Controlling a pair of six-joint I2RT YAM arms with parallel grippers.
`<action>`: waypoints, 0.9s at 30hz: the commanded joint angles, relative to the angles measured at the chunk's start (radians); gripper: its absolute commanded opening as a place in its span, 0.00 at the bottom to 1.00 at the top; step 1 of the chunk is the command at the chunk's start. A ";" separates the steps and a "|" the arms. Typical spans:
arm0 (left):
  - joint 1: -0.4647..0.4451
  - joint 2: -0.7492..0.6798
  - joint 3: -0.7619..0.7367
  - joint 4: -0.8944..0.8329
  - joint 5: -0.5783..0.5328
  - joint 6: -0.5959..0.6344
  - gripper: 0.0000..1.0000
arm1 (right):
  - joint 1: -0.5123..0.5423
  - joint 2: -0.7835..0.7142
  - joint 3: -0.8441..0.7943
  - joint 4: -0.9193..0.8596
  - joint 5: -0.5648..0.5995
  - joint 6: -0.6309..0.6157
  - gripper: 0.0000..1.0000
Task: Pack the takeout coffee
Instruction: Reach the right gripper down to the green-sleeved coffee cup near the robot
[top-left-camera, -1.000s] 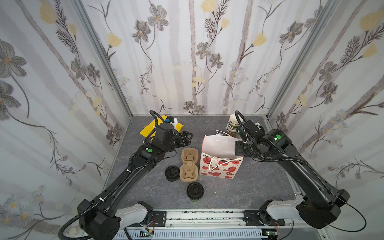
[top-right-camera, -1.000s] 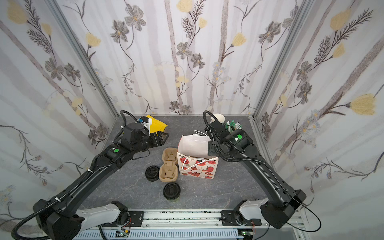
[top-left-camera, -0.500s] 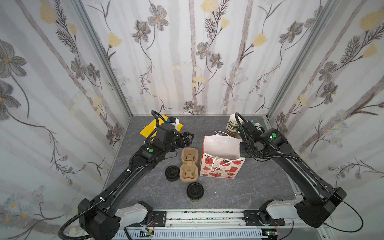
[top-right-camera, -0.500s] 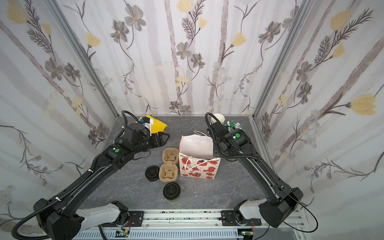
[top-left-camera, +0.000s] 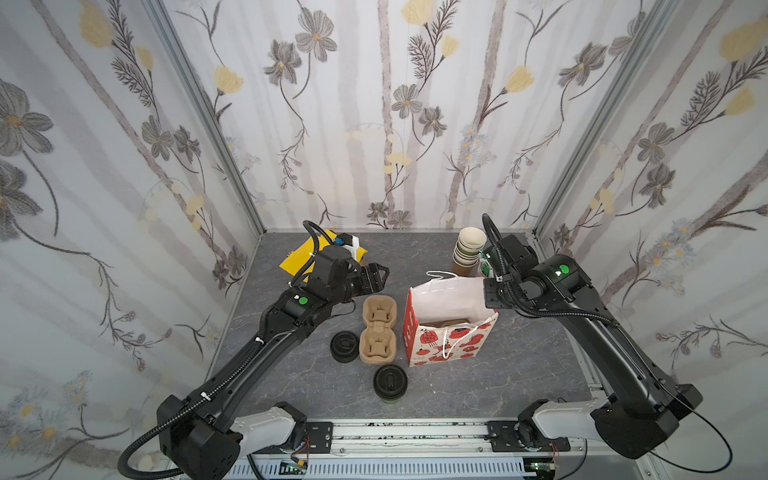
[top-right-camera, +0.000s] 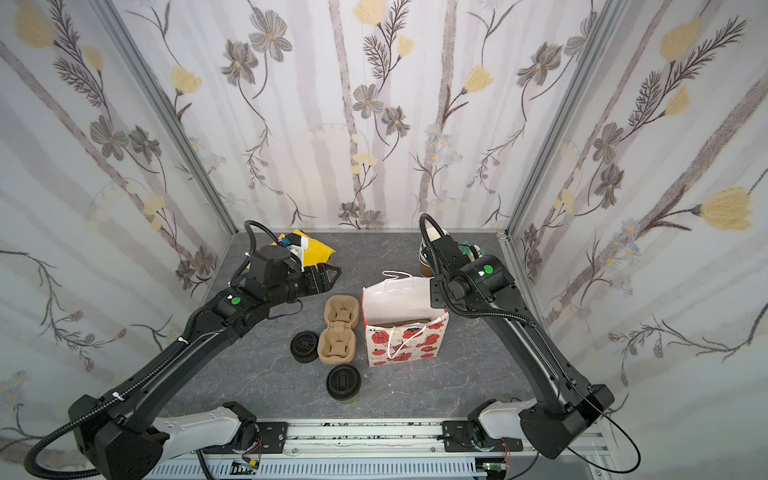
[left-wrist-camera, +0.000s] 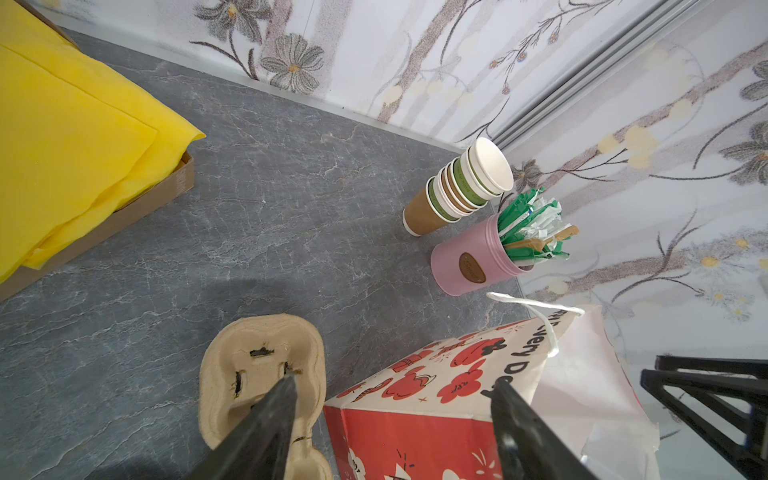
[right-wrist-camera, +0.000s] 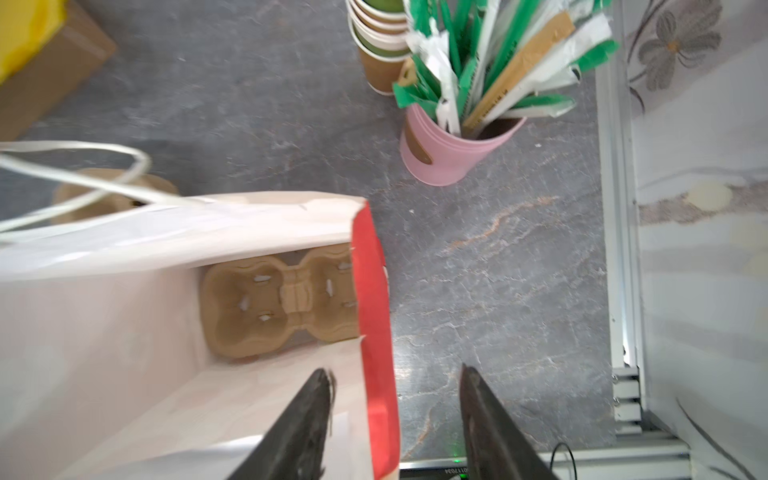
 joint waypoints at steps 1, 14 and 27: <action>0.000 -0.012 0.001 0.029 -0.037 0.005 0.74 | 0.038 -0.028 0.066 0.067 -0.122 -0.012 0.56; 0.103 -0.231 -0.206 0.013 -0.299 -0.239 0.74 | 0.643 0.173 0.289 0.195 -0.156 -0.123 0.69; 0.202 -0.542 -0.335 -0.209 -0.400 -0.343 0.73 | 0.882 0.472 0.376 -0.024 -0.044 0.337 0.83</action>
